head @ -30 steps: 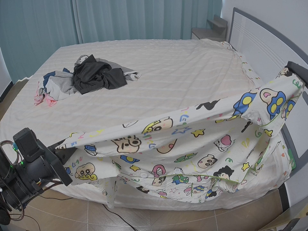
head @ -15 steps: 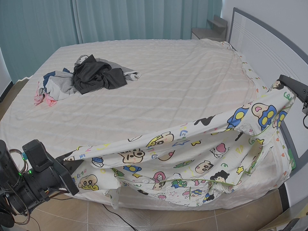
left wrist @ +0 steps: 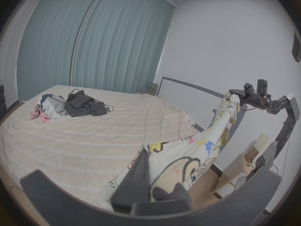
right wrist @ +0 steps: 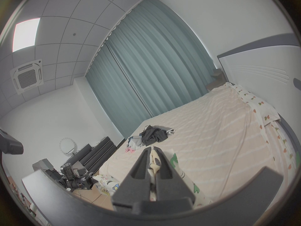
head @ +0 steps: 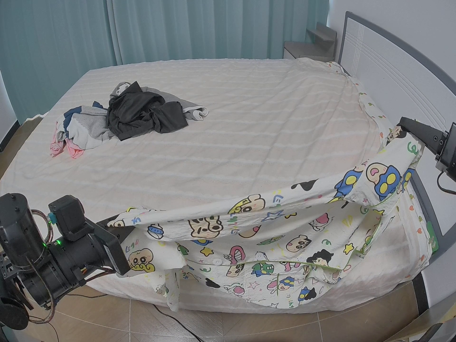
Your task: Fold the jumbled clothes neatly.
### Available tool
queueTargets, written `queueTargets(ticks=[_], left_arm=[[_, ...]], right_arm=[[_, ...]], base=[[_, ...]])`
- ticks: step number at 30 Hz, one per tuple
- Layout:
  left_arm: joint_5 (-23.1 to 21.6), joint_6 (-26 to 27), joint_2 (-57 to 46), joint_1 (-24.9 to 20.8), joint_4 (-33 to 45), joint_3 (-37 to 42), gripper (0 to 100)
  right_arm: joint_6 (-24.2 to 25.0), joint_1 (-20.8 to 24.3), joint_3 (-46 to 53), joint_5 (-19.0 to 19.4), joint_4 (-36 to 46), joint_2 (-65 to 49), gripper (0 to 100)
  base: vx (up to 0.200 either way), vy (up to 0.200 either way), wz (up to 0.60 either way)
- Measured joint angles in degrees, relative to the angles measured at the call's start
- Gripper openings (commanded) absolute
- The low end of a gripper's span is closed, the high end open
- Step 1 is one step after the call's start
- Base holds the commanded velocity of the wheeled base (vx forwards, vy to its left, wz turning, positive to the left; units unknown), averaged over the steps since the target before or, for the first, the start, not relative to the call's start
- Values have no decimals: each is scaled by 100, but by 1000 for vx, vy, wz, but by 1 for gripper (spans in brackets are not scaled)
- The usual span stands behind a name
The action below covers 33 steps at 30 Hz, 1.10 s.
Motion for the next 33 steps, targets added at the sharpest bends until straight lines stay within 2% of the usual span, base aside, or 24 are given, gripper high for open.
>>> queueTargets(ticks=[5,11,22,28,33], left_arm=[[-4,-7,274,13,-54,-101,0],[-4,-112,739,20,-466,-260,0],[-12,-579,1782,129,-1026,-673,0],[-41,-690,2392,172,-1248,-786,0],[-17,-774,3015,218,-1730,-924,0]], right_arm=[[-29,-141,-13,0,-383,197,0],[-55,-210,0,-5,-798,507,0],[-84,-229,-22,-18,-1302,1130,0],[-90,-284,-55,-44,-1702,1651,0],[-93,-332,-91,-57,-2058,2153,0]], base=[[200,0,0],[200,0,0],[200,0,0],[0,0,0],[0,0,0]])
